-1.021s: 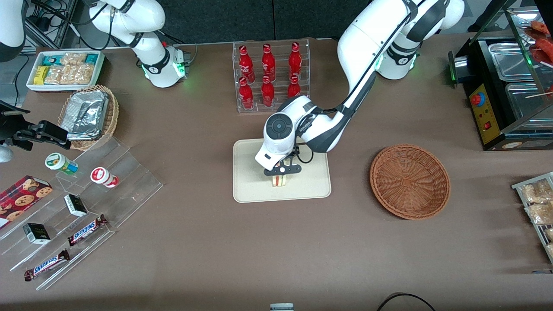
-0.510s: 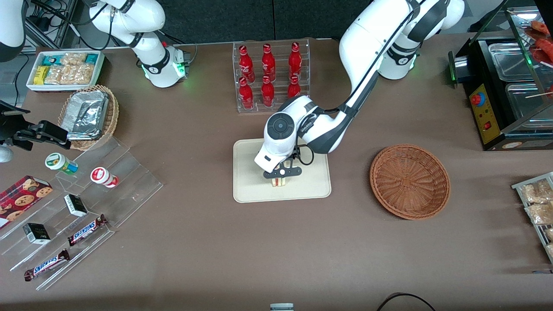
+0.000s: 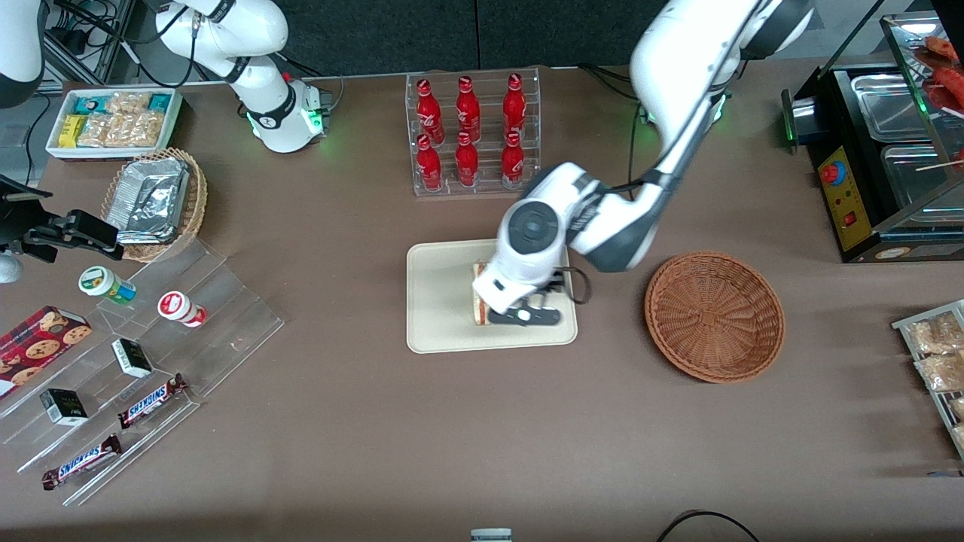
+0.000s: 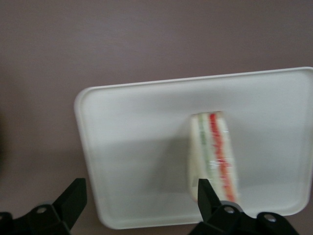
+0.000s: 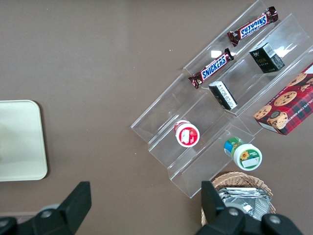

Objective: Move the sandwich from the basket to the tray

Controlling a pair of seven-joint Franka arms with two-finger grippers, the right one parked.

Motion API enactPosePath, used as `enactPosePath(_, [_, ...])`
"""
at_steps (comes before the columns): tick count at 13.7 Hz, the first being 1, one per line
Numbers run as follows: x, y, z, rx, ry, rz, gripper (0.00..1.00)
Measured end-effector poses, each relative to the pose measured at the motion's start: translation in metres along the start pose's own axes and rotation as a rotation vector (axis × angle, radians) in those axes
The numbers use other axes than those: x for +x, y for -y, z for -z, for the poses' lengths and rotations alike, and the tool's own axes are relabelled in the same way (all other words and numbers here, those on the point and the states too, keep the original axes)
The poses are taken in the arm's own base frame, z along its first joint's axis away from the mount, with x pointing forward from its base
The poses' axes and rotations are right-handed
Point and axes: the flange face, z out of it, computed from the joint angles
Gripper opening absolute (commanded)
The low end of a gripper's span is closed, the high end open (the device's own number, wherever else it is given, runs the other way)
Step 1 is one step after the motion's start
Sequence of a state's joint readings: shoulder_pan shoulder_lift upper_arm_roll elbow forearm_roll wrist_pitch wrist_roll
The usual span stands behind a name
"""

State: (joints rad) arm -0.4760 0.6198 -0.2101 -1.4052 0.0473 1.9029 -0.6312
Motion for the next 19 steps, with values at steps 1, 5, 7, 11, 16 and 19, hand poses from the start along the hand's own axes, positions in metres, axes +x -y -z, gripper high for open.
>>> enactPosePath(1, [0.008,0.021,0.007,0.012,0.017,0.01,1.0])
enactPosePath(5, [0.044,0.106,0.028,0.007,0.029,0.024,1.0])
enactPosePath(7, [0.052,0.153,0.042,0.004,0.031,0.011,1.0])
enactPosePath(11, [0.049,0.233,0.08,0.0,0.005,-0.017,1.0])
enactPosePath(16, [0.032,0.303,0.116,0.01,0.038,-0.032,1.0])
enactPosePath(19, [0.011,0.319,0.145,0.023,0.066,-0.032,1.0])
